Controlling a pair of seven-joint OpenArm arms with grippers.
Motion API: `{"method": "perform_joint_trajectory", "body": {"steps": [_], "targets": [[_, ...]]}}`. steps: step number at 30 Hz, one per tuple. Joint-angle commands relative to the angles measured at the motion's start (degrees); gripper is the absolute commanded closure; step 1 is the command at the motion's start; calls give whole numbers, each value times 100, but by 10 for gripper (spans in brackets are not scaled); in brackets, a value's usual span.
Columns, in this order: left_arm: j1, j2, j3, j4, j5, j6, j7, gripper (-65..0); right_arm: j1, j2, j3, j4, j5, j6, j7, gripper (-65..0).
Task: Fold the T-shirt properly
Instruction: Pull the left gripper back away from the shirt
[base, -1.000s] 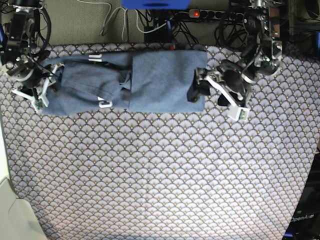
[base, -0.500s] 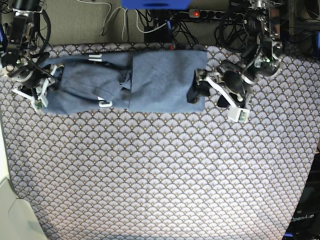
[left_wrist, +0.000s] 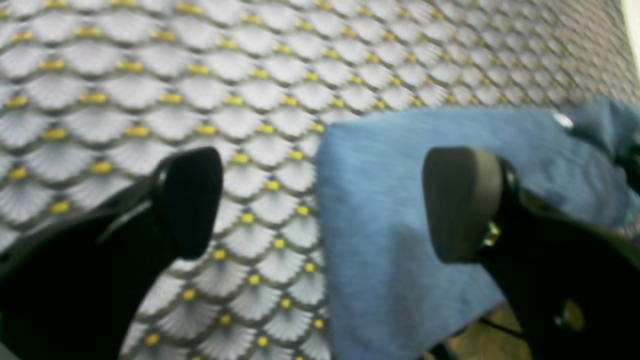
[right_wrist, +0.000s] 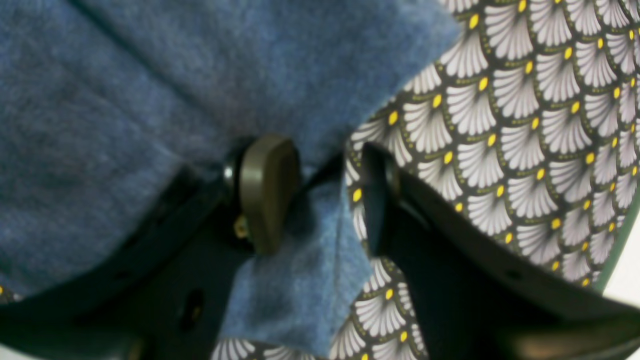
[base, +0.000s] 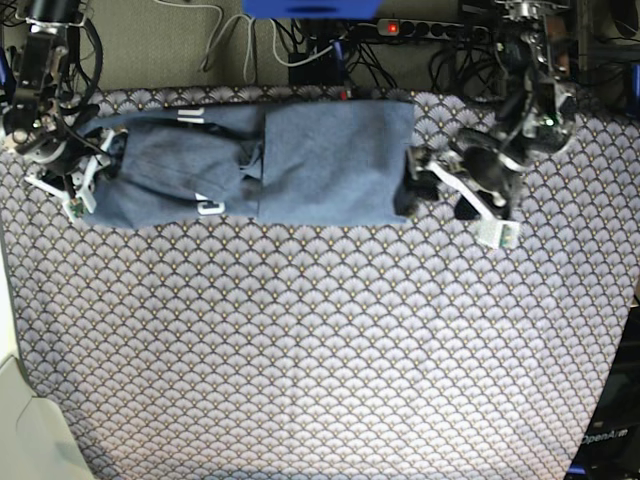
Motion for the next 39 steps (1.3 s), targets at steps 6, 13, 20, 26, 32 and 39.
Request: {"method": "perform_joint_trajectory", "body": {"steps": [6,13,20,26,32,39], "targets": [[9,-28,-237,118,-97,-49,-85,-623,26,104,114,-113,-31,-23,29,-269],[18,-28,-395,136,-97,-58,-50,-623,-18,-46,96,-113,-22,-23,20,-269],[220,-28,-817,523,-97,-58,-41,-623,-45,-221,78,-113,22,-23,-24,-269],[334,-28,-1467,531,-97,-58,-32,-623,-124,-344,-238,-113,22,-23,-42,-160],[422,-28,-2109,540,-105,-58,-32,-623,-150,-485,-511,-78,-22,-23,-42,0],[598,-37,-2751,540,-580,-66,-23,-623,-141,-503,-475,581,-22,-23,-42,0]]}}
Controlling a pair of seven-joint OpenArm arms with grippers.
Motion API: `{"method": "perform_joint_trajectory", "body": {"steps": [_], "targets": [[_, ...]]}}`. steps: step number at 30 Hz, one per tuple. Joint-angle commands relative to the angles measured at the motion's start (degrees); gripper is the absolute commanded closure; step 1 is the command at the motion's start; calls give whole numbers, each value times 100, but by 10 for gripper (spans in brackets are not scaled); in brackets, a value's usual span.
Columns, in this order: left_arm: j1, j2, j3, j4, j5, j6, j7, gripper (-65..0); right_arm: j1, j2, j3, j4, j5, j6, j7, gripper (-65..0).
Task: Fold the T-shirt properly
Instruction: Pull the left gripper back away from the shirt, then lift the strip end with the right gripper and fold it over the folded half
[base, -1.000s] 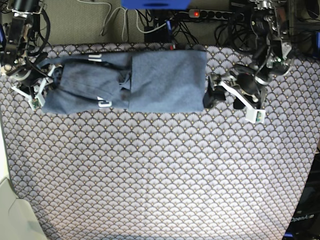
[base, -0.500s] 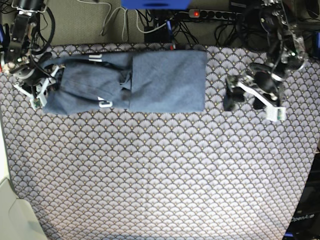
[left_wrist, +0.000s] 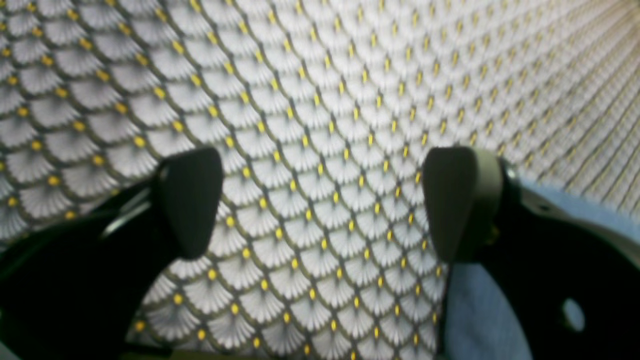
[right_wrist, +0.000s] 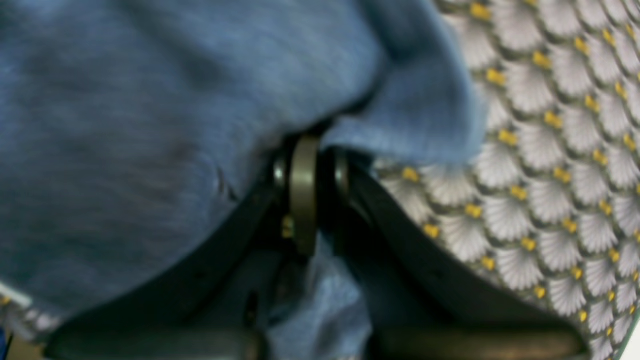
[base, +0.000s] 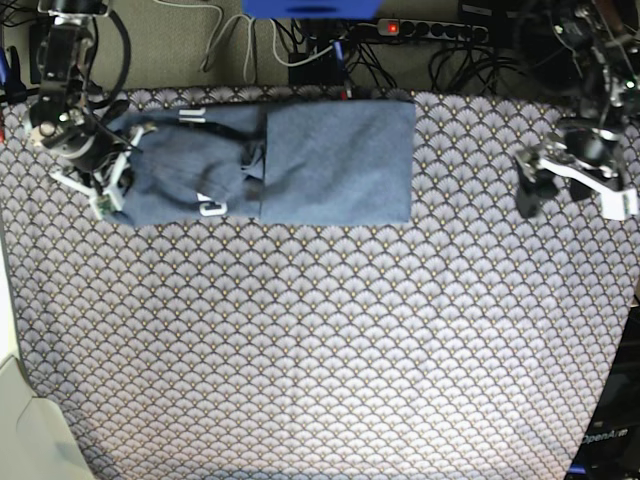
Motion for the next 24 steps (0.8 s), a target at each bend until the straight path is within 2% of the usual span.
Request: {"method": "perform_joint_trajectory", "body": {"steps": [1,4,9,13,24], "targets": [[76,-72,-111,101,-183,-29,-82,-623,-43,33,63,296,133,117,70,0],[207,-222,-296,83,-464,-29,-82,-623,-70,-99,212,797,133,117,52,0],[418,-301,-630,83,-693,-29,-82,-623,-140,-196,282,1580,151,117,-352,0],[462,-301,-841,75,-693,-29,-82,-623,-149,-512,230,2037,142,117,-502,0],[656,-301,-1201,92,-772,-29,-91,-623,-562,-600,-1080,2116,133,117,-502,0]]}}
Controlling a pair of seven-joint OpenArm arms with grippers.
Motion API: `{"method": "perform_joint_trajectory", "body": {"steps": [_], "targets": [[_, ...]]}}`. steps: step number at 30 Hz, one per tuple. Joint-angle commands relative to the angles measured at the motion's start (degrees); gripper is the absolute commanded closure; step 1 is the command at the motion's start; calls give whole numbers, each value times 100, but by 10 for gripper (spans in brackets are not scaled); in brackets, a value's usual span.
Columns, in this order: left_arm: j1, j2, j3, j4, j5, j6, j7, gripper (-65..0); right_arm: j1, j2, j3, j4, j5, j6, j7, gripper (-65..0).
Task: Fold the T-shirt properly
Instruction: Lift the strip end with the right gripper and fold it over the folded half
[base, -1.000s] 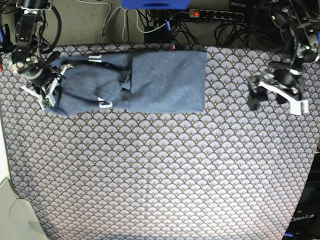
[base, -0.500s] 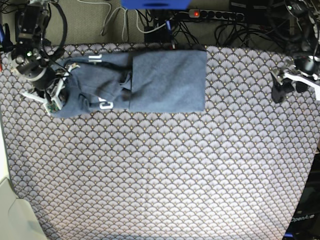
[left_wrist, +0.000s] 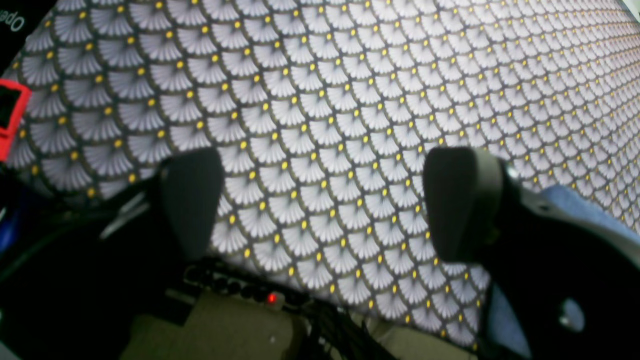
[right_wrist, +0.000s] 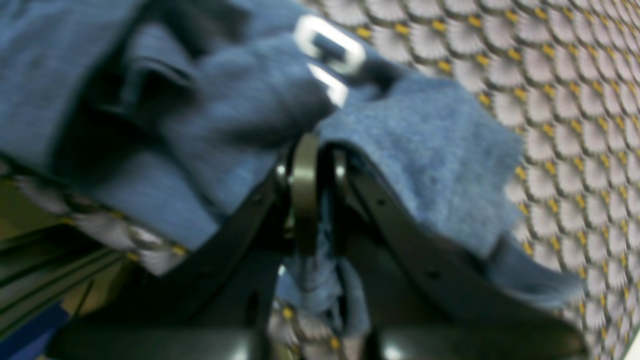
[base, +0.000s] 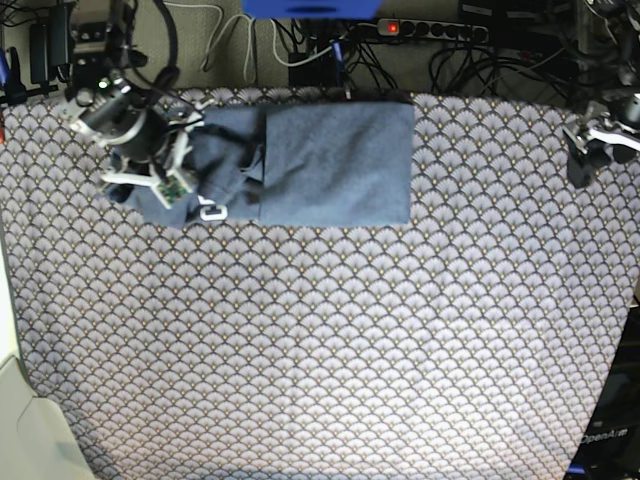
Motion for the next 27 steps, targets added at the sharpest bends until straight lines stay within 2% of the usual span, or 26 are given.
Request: {"method": "perform_joint_trajectory", "body": {"steps": [1,4,16,19,23,27], "targets": [[-9,-95,-67,112,-114,-29,-137,-623,15,-58,-132,101,61,-5,126,0],[-9,-95,-76,112,-114,-29,-137,-623,-3,-146,-528,101,61,-5,126,0],[0,-95,-76,121,-114,-29,-128,-624,481,-146,-2198,48,52,-5,99,0],[0,-95,-76,121,-114,-29,-128,-624,648,-225,-2453,4,52,-5,20,0],[62,-78,-67,121,-114,-29,-128,-624,991,-489,-2497,-40,52,-5,-472,0],[106,-69,-58,121,-114,-29,-128,-624,1325,-551,-2559,-207,61,-5,-630,0]]}}
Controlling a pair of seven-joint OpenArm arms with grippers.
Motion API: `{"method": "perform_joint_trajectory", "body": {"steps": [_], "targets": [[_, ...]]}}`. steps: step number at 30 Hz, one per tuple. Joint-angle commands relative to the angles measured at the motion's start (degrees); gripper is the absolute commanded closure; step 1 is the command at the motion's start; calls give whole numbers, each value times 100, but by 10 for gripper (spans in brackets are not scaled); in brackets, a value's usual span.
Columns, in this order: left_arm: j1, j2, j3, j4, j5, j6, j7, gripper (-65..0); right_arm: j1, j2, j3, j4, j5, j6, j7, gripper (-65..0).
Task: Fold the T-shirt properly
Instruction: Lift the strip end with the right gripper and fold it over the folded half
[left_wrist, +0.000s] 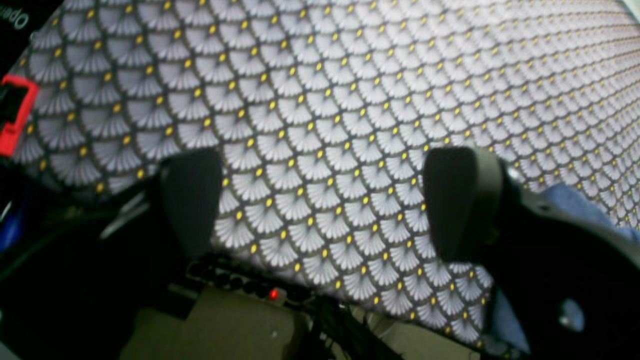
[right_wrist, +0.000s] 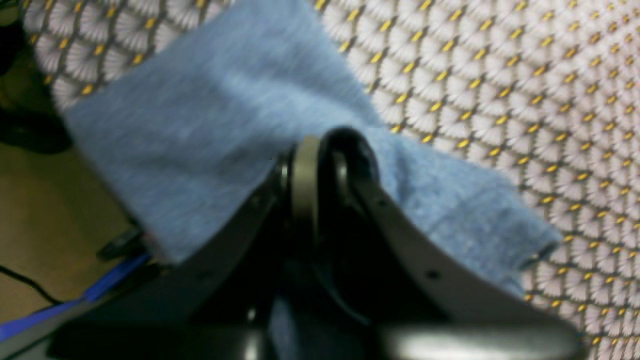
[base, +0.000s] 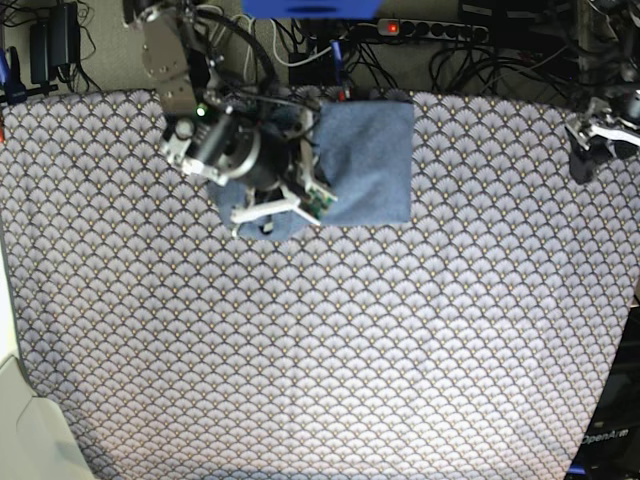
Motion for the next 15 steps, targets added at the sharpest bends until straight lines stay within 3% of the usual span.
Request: {"method": "perform_joint_trajectory", "body": {"steps": [1,6,15], "targets": [[10,-76,-27,105,-81,-29,-130,-624,127,-33,-103,0,98,-1,111,0],[10,-58,-36,105,-81,-29,-130,-624,338,-121,-507,-404,98,-1,111,0],[10,-58,-36,105,-81,-29,-130,-624,426,-367,-568,-597,98,-1,111,0]]}}
